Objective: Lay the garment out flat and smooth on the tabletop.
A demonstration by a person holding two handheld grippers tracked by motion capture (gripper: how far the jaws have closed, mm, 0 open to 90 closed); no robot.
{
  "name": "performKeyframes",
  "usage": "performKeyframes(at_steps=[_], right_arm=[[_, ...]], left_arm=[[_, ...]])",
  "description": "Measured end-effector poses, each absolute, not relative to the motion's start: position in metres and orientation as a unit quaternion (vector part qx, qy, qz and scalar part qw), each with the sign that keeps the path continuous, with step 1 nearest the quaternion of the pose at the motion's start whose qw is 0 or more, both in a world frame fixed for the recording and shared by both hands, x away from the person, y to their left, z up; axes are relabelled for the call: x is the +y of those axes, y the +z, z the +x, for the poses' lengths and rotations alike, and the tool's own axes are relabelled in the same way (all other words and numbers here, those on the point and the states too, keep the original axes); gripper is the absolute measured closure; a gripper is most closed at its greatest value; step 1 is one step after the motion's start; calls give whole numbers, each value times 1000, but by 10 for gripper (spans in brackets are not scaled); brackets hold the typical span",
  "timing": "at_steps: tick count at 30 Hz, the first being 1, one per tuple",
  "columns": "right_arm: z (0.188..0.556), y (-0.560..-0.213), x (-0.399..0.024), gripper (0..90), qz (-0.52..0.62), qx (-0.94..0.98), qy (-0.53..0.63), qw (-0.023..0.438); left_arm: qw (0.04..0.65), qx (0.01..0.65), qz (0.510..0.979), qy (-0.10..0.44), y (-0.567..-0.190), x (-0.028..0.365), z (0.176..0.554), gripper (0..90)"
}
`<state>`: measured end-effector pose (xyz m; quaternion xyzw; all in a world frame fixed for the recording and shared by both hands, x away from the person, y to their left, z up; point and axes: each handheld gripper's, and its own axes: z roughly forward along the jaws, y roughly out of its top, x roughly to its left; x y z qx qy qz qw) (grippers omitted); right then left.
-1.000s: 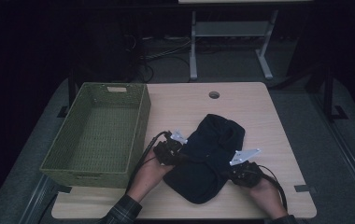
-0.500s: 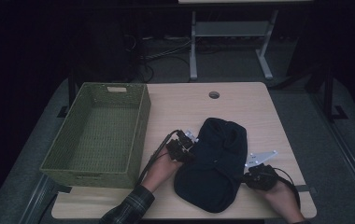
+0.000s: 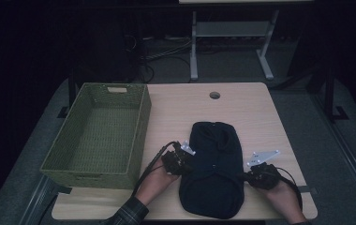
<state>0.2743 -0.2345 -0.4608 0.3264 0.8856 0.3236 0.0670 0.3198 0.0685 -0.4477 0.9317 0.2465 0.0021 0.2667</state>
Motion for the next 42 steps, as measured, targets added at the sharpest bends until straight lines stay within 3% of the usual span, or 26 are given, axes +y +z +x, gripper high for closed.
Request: performKeyframes(at_steps=[14, 28, 38, 42], right_arm=[[277, -455, -228, 899, 326, 881, 332, 81], [344, -431, -227, 900, 368, 841, 380, 118], [384, -456, -217, 900, 388, 835, 374, 110], [389, -466, -215, 900, 398, 837, 358, 108]], left_arm=[[279, 256, 926, -4, -441, 78, 304, 900], [303, 312, 899, 51, -417, 86, 359, 900], [295, 348, 888, 52, -436, 79, 401, 900], [264, 343, 900, 58, -450, 73, 406, 900]])
